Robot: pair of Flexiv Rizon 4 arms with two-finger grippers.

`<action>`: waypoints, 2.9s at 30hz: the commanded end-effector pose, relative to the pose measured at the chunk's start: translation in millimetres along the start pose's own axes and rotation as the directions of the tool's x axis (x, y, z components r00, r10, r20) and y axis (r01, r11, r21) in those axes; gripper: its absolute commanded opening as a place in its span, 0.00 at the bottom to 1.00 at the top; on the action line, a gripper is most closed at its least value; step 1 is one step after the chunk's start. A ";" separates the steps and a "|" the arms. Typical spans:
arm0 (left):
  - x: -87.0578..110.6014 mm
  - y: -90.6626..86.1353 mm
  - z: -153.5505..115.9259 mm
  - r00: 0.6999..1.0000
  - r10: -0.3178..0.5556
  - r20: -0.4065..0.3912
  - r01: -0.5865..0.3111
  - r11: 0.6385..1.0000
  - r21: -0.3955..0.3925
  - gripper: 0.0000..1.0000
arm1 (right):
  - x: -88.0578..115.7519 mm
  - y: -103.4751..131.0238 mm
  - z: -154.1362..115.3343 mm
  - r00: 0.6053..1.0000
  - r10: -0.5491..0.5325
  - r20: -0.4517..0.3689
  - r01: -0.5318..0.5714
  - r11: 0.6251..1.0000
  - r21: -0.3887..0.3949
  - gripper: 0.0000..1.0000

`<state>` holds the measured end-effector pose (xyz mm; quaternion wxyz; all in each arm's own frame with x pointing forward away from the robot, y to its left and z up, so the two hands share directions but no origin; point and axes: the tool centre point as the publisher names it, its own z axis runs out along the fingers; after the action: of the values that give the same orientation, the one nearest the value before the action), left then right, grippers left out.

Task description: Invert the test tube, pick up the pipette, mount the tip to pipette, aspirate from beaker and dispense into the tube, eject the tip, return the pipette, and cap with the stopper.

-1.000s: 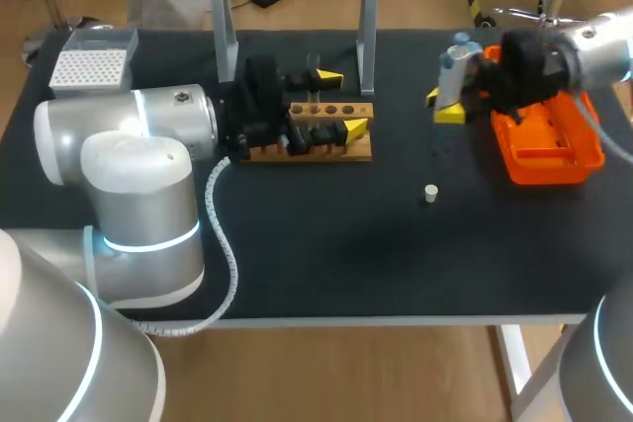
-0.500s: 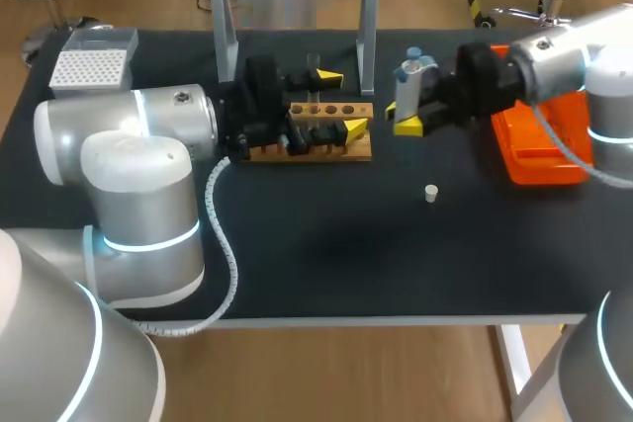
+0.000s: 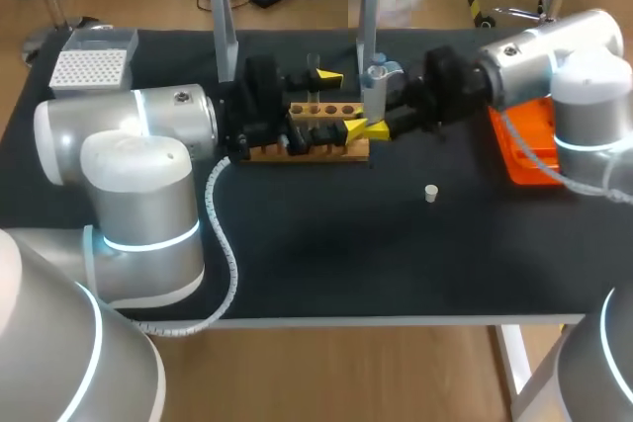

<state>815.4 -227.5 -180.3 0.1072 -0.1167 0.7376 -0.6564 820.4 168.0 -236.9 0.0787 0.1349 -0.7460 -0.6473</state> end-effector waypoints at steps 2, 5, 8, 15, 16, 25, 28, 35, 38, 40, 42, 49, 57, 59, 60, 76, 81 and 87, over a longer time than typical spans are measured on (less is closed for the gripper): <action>0.8 0.2 1.5 1.000 0.000 0.004 0.000 1.000 -0.001 1.00 | -2.9 0.3 12.3 1.000 -0.010 0.002 0.010 1.000 -0.020 0.00; 0.8 0.2 1.5 1.000 0.000 0.004 0.000 1.000 -0.001 1.00 | -2.3 2.0 18.2 1.000 -0.009 0.003 0.009 0.999 -0.033 0.00; 0.8 0.2 1.5 1.000 0.000 0.004 0.000 1.000 -0.001 1.00 | -1.6 2.7 22.1 1.000 -0.010 0.002 0.010 0.999 -0.038 0.00; 0.8 0.2 1.5 1.000 0.000 0.004 0.000 1.000 -0.001 1.00 | -3.8 3.7 30.2 1.000 -0.008 0.015 0.009 0.999 -0.048 0.00; 0.8 0.2 1.5 1.000 0.000 0.004 0.000 1.000 -0.001 1.00 | -4.0 3.8 30.7 1.000 -0.009 0.015 0.010 0.999 -0.049 0.00; 0.8 0.2 1.5 1.000 0.000 0.004 0.000 1.000 -0.001 1.00 | -5.8 4.8 33.8 0.999 -0.014 0.042 0.016 0.998 -0.064 0.00; 0.8 0.2 1.5 1.000 0.000 0.004 0.000 1.000 -0.001 1.00 | -6.6 5.0 34.5 0.999 -0.012 0.048 0.015 0.997 -0.069 0.00; 0.8 0.2 1.5 1.000 0.000 0.004 0.000 1.000 -0.001 1.00 | -6.8 5.3 38.5 0.998 -0.012 0.055 0.016 0.997 -0.070 0.00; 0.8 0.2 1.5 1.000 0.000 0.004 0.000 1.000 -0.001 1.00 | -6.8 5.7 39.2 0.998 -0.010 0.056 0.014 0.997 -0.073 0.00; 0.8 0.2 1.5 1.000 0.000 0.004 0.000 1.000 -0.001 1.00 | -6.9 5.8 39.2 0.998 -0.009 0.057 0.014 0.997 -0.074 0.00; 0.8 0.2 1.5 1.000 0.000 0.004 0.000 1.000 -0.001 1.00 | -7.3 6.4 39.5 0.998 -0.009 0.060 0.013 0.997 -0.076 0.00; 0.8 0.2 1.5 1.000 0.000 0.004 0.000 1.000 -0.001 0.00 | -6.3 6.7 40.2 0.998 -0.010 0.062 0.015 0.997 -0.077 0.00; 0.8 0.2 1.5 1.000 0.000 0.004 0.000 1.000 -0.001 0.00 | -6.0 7.5 41.0 0.998 -0.013 0.063 0.018 0.997 -0.079 0.00; 0.8 0.2 1.5 1.000 0.000 0.004 0.000 1.000 -0.001 0.00 | -6.2 7.8 41.2 0.998 -0.014 0.064 0.019 0.997 -0.079 0.00; 0.8 0.2 1.5 1.000 0.000 0.004 0.000 1.000 -0.001 0.00 | -6.4 8.0 41.3 0.998 -0.014 0.064 0.019 0.997 -0.079 0.00; 0.8 0.2 1.5 1.000 0.000 0.004 0.000 1.000 -0.001 0.00 | -3.6 10.2 32.6 0.998 -0.028 0.058 0.032 0.998 -0.054 1.00; 0.8 0.2 1.5 1.000 0.000 0.004 0.000 1.000 -0.001 0.00 | -2.2 9.0 18.3 0.999 -0.021 0.043 0.023 0.998 -0.053 1.00; 0.8 0.2 1.5 1.000 0.000 0.004 0.000 1.000 -0.001 0.00 | -1.4 0.3 -6.7 0.999 -0.023 0.040 0.024 0.999 -0.041 1.00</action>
<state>815.4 -227.7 -180.3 0.1072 -0.1169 0.7377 -0.6562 820.3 176.9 -236.4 0.0567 0.1271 -0.7323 -0.6666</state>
